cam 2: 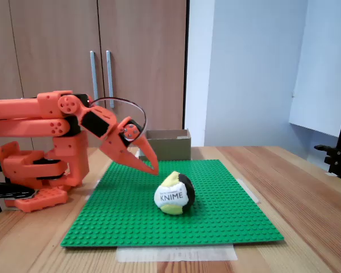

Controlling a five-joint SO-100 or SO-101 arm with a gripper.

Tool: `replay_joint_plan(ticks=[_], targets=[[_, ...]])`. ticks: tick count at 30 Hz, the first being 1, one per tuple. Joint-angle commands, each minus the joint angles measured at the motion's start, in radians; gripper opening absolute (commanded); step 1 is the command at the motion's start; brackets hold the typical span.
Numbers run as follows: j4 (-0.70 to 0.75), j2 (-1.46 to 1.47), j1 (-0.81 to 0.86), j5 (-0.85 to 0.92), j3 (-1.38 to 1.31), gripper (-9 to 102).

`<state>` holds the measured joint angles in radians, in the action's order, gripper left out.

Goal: Pick the ball and put it in the box.

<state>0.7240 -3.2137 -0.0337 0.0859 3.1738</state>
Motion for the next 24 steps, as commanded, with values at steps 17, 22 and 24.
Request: replay_joint_plan(ticks=[17, 22, 24], targets=[[-0.014, -0.009, 0.000, 0.000, 0.023, -1], [-0.014, 0.003, 0.005, 0.005, 0.018, -1], [-0.011, 0.006, 0.008, 0.011, 0.008, -1]])
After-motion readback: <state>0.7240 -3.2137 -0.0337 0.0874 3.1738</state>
